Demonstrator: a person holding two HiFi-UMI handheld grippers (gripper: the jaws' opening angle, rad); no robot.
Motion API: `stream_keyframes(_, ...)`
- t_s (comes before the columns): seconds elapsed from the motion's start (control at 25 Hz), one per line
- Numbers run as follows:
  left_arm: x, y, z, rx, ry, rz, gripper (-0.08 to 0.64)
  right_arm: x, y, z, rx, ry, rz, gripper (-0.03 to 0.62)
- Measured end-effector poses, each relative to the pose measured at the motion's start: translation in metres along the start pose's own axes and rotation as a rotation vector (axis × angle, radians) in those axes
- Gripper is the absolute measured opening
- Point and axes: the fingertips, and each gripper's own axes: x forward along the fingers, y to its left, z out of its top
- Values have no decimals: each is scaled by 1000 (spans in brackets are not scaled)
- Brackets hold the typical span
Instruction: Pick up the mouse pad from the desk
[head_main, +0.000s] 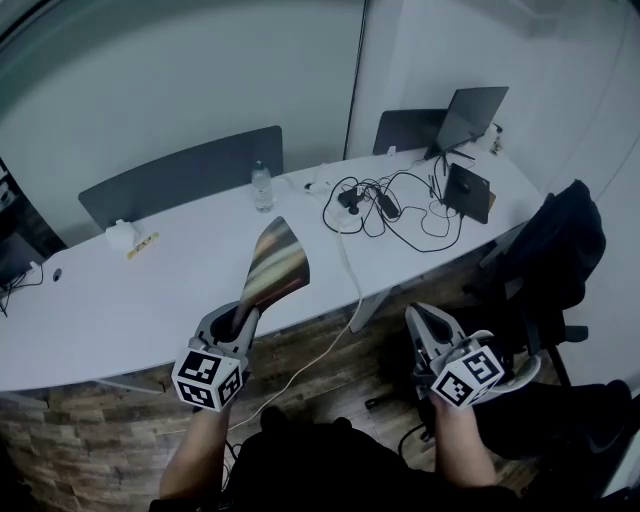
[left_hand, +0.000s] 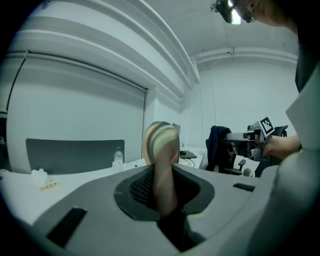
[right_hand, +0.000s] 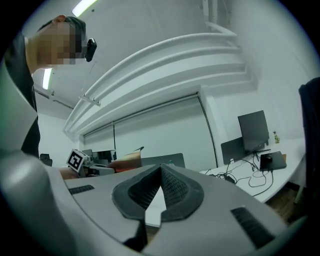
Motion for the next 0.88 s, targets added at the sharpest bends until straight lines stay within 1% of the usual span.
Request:
stream_keyframes(0.08,3,1,-3,1,4,-4,67,3,5,4,-26,-10,5,2)
stream_keyframes(0.16,6,4,-4,13,12,-13,67,3,6,7,-43,-18,-8,2)
stream_keyframes(0.36,10,8,0,18,2,-20,67,-6,-4,7,-57,-26,-56,2)
stream_keyframes(0.52,15,9,4,19,-6,-28,67,-8,-10,9,-78,-27,-73,0)
stream_keyframes(0.68,15,10,11,28,-20,-30,67,0,-6,7,-75,-24,-64,0)
stream_keyframes(0.88,13,13,12,37,-28,-14,67,11,3,1,-59,-11,-25,1)
